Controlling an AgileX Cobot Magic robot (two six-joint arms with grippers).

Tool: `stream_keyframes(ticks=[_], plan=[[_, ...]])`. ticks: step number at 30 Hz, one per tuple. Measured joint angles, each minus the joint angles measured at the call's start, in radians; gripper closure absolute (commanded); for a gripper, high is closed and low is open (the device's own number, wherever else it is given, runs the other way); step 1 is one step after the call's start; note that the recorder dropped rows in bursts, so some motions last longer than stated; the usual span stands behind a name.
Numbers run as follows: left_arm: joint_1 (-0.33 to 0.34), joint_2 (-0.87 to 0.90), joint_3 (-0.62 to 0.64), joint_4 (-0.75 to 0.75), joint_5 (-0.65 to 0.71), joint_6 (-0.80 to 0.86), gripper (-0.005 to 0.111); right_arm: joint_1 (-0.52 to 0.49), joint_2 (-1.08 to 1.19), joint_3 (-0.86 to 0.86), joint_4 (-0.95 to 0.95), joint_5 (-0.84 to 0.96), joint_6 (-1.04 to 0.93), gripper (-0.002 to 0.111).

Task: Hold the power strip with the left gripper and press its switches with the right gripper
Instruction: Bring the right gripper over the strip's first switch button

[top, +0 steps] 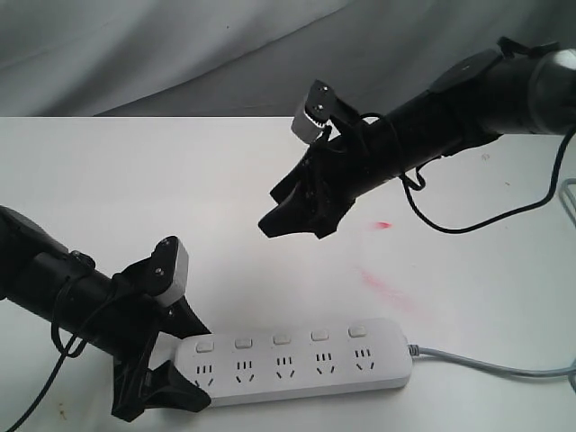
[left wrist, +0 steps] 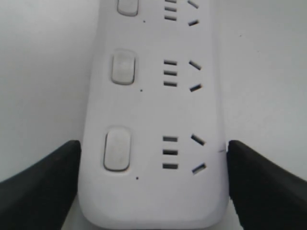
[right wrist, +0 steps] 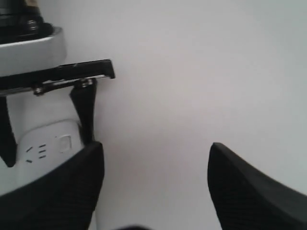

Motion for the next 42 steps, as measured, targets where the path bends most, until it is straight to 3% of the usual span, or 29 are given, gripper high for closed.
stream_keyframes(ticks=[11, 27, 42], plan=[[0.000, 0.000, 0.000, 0.000, 0.000, 0.000, 0.076, 0.131, 0.078, 0.000, -0.002, 0.015, -0.108, 0.050], [0.000, 0.000, 0.000, 0.000, 0.000, 0.000, 0.076, 0.254, 0.132, 0.000, -0.008, -0.124, -0.132, 0.050], [0.000, 0.000, 0.000, 0.000, 0.000, 0.000, 0.076, 0.274, 0.183, 0.000, -0.001, -0.155, -0.132, 0.050]])
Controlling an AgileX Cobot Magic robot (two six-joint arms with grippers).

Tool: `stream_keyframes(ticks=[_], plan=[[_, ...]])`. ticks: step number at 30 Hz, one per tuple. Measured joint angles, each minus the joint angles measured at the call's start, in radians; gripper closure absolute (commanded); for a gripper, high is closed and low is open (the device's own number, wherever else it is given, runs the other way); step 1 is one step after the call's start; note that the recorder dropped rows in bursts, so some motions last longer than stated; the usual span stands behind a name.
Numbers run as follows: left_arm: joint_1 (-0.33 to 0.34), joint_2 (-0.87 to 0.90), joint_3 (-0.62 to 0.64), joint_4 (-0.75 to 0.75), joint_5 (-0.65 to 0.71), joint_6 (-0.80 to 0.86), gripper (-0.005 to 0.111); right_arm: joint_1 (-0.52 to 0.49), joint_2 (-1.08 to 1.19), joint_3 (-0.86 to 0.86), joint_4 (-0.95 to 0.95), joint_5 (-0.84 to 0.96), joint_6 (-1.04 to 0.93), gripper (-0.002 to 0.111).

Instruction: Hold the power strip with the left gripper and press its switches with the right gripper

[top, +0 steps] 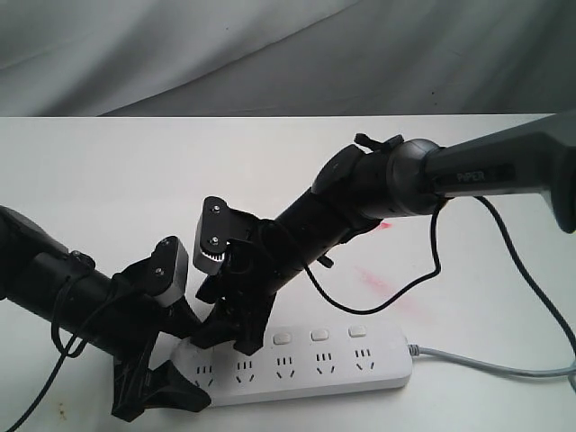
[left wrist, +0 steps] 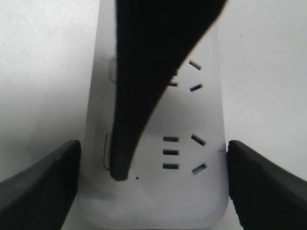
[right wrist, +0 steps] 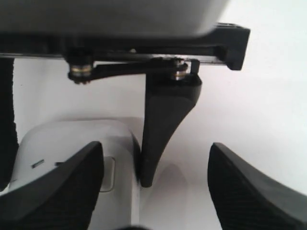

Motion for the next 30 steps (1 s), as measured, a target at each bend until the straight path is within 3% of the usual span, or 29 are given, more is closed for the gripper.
stream_keyframes(ticks=[22, 30], plan=[[0.000, 0.000, 0.000, 0.000, 0.000, 0.000, 0.076, 0.000, 0.000, 0.000, -0.052, -0.013, 0.000, 0.050], [0.000, 0.000, 0.000, 0.000, 0.000, 0.000, 0.076, 0.052, -0.003, -0.011, -0.076, -0.081, 0.019, 0.050]])
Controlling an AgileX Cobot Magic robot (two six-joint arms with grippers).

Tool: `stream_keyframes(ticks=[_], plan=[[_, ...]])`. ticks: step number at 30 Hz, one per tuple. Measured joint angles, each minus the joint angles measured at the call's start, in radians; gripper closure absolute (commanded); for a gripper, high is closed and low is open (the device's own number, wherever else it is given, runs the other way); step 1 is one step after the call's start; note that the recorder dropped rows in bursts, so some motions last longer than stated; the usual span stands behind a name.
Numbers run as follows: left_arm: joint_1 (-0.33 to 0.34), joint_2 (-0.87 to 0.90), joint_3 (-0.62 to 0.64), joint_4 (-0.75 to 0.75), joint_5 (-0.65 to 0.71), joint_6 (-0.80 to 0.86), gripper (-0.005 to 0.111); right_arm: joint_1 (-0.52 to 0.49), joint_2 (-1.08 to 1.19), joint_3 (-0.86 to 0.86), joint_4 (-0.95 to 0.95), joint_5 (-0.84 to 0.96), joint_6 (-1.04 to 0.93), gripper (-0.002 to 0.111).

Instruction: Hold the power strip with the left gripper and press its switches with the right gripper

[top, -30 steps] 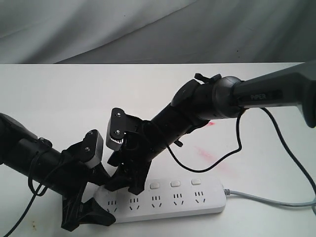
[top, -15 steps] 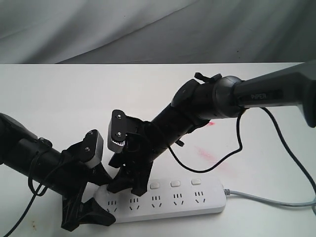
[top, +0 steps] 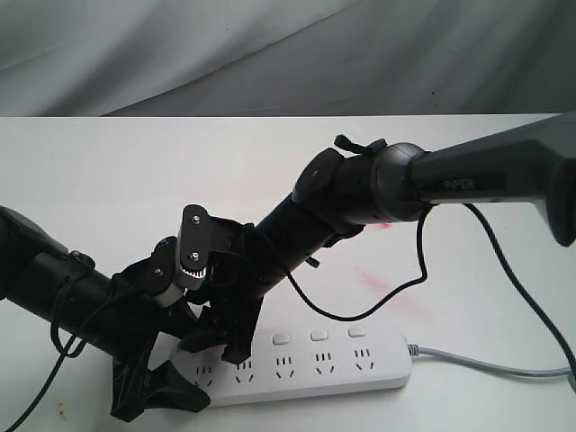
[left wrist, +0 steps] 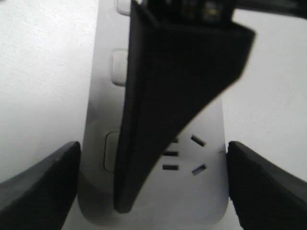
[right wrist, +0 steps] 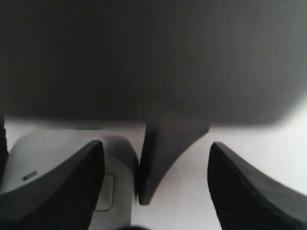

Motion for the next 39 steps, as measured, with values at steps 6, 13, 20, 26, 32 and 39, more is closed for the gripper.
stream_keyframes(ticks=[6, 13, 20, 26, 32, 39], plan=[[0.000, 0.000, 0.000, 0.002, 0.002, 0.000, 0.076, 0.006, -0.002, 0.000, -0.011, -0.008, 0.023, 0.050], [0.000, 0.000, 0.000, 0.002, 0.002, 0.000, 0.076, 0.006, -0.004, 0.000, -0.015, -0.008, 0.032, 0.050], [0.000, 0.000, 0.000, 0.002, 0.002, 0.000, 0.076, 0.006, -0.014, 0.000, -0.023, -0.006, 0.032, 0.050], [0.000, 0.000, 0.000, 0.002, 0.002, 0.000, 0.076, -0.005, -0.021, 0.000, -0.039, 0.003, 0.032, 0.050], [0.000, 0.000, 0.000, 0.002, 0.002, 0.000, 0.076, -0.020, -0.021, 0.000, -0.048, 0.010, 0.032, 0.050], [0.000, 0.000, 0.000, 0.002, 0.002, 0.000, 0.076, -0.021, -0.021, 0.000, -0.058, 0.010, 0.032, 0.050]])
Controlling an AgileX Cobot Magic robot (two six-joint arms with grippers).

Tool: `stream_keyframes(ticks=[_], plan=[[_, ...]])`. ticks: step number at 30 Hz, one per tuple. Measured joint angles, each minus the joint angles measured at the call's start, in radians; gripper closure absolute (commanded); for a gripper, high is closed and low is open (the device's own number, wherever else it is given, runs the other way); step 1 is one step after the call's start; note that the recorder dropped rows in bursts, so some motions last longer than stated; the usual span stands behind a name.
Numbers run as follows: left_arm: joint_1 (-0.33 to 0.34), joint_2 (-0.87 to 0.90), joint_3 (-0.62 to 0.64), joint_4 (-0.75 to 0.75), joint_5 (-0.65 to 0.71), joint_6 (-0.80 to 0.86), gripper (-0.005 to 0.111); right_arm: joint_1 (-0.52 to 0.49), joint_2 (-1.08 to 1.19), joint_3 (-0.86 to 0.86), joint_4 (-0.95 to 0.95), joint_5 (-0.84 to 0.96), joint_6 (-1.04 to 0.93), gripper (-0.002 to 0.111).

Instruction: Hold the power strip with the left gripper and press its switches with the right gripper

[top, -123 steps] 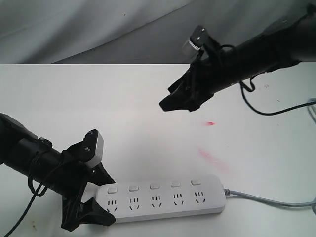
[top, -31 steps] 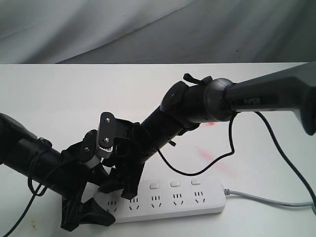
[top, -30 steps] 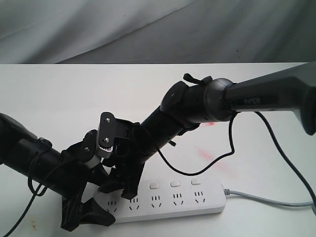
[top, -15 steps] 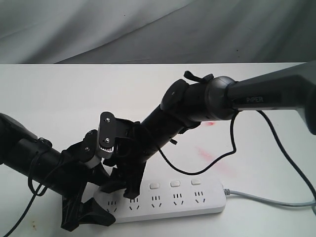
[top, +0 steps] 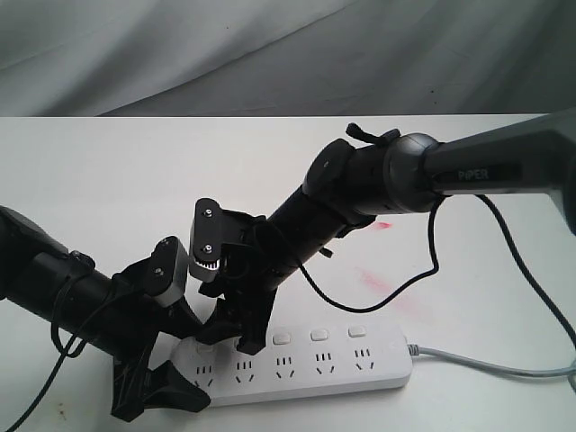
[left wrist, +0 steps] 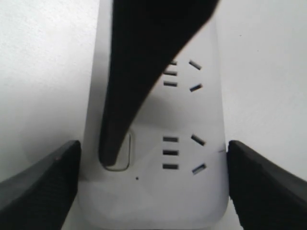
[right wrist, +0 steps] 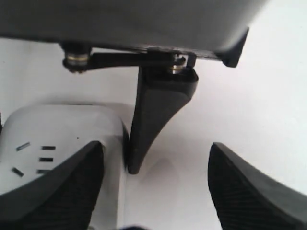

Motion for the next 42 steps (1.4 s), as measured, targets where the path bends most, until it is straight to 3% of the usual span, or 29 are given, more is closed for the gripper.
stream_keyframes(ticks=[21, 42], plan=[[0.000, 0.000, 0.000, 0.000, 0.000, 0.000, 0.076, 0.013, -0.004, 0.000, -0.055, 0.001, 0.043, 0.050], [0.000, 0.000, 0.000, 0.002, 0.000, 0.002, 0.076, 0.017, 0.021, -0.002, 0.013, -0.033, 0.080, 0.050]])
